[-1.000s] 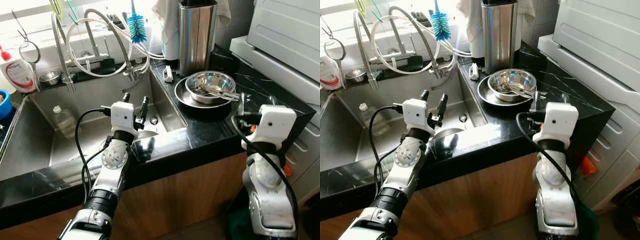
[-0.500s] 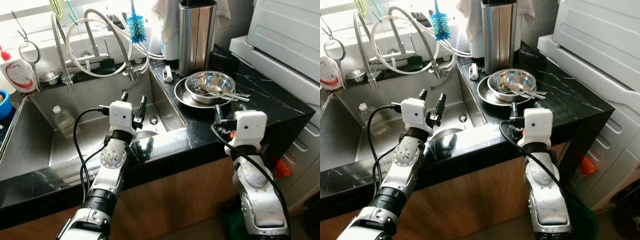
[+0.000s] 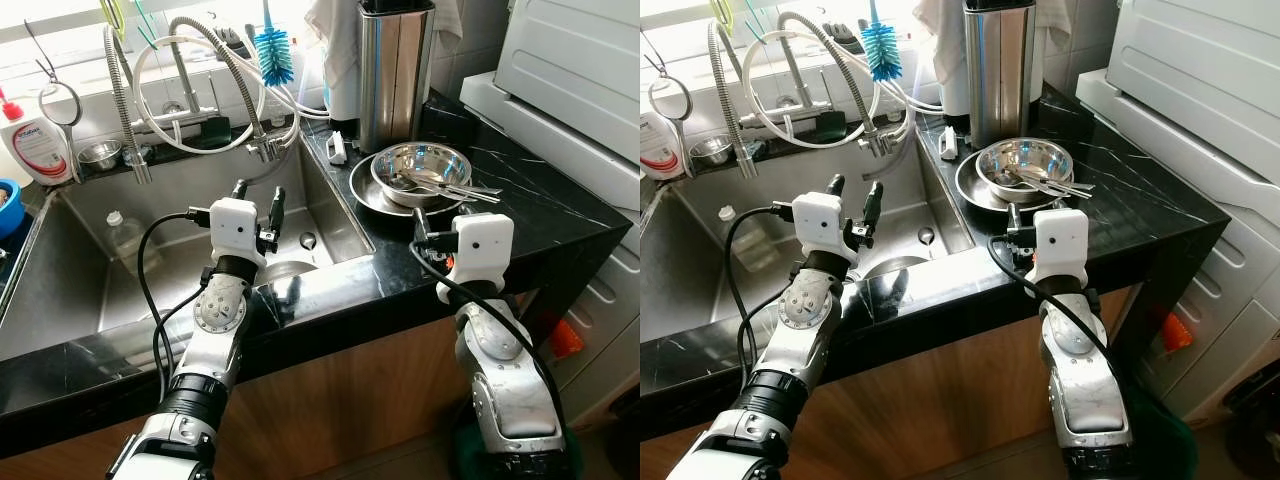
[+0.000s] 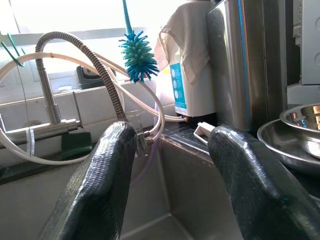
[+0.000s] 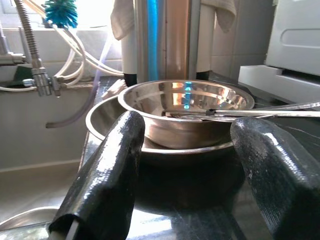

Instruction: Kitchen organization

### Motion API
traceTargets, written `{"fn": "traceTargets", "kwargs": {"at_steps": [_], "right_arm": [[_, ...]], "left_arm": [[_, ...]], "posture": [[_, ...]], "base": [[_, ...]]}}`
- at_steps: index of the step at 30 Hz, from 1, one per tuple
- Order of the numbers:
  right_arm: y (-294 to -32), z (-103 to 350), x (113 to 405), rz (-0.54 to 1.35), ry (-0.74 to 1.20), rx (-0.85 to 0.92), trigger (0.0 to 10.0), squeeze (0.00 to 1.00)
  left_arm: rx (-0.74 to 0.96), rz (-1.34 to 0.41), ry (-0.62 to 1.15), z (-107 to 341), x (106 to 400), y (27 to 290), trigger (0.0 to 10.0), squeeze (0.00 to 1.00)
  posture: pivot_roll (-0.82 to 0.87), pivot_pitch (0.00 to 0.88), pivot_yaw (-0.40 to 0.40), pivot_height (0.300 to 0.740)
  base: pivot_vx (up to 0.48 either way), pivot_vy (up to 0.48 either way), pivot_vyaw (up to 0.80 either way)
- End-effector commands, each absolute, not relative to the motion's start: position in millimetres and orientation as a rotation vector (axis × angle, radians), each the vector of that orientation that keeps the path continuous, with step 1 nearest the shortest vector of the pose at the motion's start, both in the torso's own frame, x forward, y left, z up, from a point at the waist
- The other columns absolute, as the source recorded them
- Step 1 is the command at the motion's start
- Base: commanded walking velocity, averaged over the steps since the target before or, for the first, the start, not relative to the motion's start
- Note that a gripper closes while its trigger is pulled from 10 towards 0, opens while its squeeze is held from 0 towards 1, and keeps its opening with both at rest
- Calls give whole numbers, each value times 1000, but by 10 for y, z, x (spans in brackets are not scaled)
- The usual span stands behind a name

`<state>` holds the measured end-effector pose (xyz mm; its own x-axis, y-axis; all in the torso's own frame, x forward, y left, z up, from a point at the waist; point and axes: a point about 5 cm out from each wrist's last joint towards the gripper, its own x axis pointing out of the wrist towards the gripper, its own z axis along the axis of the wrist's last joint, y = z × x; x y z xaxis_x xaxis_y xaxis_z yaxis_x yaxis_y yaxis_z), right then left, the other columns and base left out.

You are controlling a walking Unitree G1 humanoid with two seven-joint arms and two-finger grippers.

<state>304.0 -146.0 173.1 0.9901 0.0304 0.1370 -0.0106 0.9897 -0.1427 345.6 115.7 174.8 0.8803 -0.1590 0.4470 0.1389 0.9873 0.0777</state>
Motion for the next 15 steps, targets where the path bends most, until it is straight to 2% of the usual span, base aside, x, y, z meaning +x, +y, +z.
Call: {"fn": "traceTargets", "kwargs": {"at_steps": [1, 6, 15], "right_arm": [[-1433, 1735, 3070, 22, -129, -134, 10000, 0], [-1464, 1778, 3083, 17, -145, -134, 10000, 0], [-1529, 1776, 3102, -6, -145, -139, 10000, 0]], "left_arm": [[44, -142, -463, 1757, 3477, 1177, 10000, 0], [115, -137, -385, 1669, 3487, 1244, 10000, 0], [208, -66, -272, 1589, 3537, 1589, 10000, 0]], "posture": [[-292, 0, 107, 740], [-287, 0, 115, 740], [-280, 0, 125, 740]], "base": [[0, 0, 0], [0, 0, 0], [0, 0, 0]]}}
